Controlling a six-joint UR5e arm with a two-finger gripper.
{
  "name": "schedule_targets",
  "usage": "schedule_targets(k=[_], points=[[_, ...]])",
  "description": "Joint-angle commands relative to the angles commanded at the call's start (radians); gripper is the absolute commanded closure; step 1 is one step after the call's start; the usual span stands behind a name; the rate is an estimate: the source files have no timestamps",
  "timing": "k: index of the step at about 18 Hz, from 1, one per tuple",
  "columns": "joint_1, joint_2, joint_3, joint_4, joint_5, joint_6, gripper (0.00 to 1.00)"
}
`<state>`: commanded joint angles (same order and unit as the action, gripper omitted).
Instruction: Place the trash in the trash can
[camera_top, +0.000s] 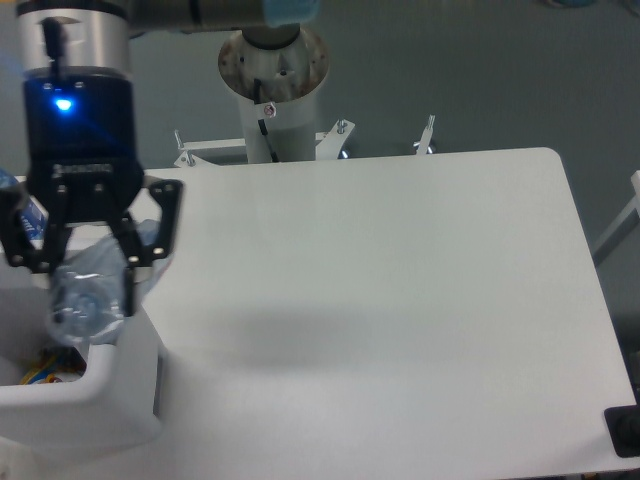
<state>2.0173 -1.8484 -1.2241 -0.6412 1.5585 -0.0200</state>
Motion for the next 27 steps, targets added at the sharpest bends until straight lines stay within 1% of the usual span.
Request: schedule_targets(k=[3, 6, 12, 18, 21, 22, 23, 24, 25, 27], points=[[-0.015, 0.000, 0.011, 0.000, -0.002, 0.000, 0.45], [-0.038, -0.028, 0.028, 0.000, -0.002, 0.000, 0.44], [-0.081, -0.095, 0.035, 0.000, -0.002, 0.002, 0.44], [-0.086, -0.132, 0.052, -0.002, -0.002, 0.003, 0.43], [-0.095, -0.135, 0.049, -0.002, 0.000, 0.002, 0.43], [-0.095, -0.137, 0.049, -0.002, 0.000, 0.002, 0.42], [-0.095, -0.137, 0.049, -0.002, -0.002, 0.003, 0.34], [-0.095, -0.137, 0.048, -0.002, -0.002, 0.006, 0.15], [-0.095, -0.137, 0.045, -0.002, 0.000, 0.006, 0.00], [-0.095, -0.137, 0.035, -0.003, 0.000, 0.003, 0.00]])
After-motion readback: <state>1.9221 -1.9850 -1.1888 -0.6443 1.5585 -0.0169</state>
